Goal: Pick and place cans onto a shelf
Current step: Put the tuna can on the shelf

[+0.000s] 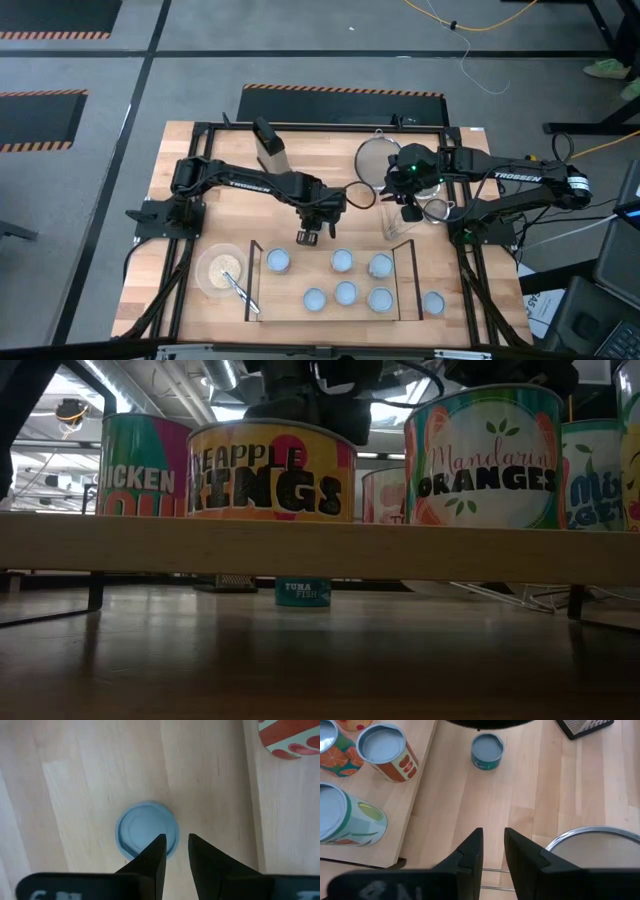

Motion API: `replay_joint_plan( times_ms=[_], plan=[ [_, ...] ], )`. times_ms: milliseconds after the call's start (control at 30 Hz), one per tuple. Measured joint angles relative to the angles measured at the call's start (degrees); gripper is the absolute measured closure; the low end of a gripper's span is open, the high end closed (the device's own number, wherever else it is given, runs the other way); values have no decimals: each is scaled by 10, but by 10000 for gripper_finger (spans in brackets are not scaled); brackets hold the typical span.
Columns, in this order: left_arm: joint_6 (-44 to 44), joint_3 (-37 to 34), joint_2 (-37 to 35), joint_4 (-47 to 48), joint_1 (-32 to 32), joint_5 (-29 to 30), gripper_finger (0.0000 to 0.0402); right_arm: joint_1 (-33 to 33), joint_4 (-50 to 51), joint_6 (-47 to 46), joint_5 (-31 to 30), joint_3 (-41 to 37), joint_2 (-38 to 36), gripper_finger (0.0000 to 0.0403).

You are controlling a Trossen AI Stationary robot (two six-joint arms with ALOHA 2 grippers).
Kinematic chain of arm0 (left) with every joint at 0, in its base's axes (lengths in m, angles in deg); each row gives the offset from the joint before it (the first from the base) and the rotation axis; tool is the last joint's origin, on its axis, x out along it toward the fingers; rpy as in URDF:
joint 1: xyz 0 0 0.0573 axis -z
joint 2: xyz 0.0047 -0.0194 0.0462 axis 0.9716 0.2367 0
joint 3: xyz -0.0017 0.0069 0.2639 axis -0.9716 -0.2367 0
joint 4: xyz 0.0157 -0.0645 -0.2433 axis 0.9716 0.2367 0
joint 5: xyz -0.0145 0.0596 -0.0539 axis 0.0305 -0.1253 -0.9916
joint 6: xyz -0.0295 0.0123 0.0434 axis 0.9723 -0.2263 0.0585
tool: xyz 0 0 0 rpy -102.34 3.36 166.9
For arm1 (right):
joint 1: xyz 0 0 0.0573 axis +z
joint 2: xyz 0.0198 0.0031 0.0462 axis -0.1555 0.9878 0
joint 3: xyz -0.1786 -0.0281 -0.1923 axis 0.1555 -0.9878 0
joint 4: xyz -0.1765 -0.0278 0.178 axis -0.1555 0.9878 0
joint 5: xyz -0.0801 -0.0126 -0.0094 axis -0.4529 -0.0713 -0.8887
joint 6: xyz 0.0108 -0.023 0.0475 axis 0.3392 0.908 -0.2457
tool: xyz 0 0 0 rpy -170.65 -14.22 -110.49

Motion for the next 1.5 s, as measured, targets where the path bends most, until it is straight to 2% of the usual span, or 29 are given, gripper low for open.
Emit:
replay_joint_plan(
  times_ms=[833, 1000, 1333, 1500],
  plan=[
    [36, 0, 74, -8, 7, 9, 327, 0, 5, 0, 0, 0, 0, 320],
    [34, 1, 81, -12, 7, 34, 328, 0, 5, 0, 0, 0, 0, 320],
    [33, 0, 82, -10, 7, 35, 328, 0, 5, 0, 0, 0, 0, 320],
    [33, 0, 82, -10, 12, 35, 361, 0, 6, 0, 0, 0, 0, 320]
  ],
)
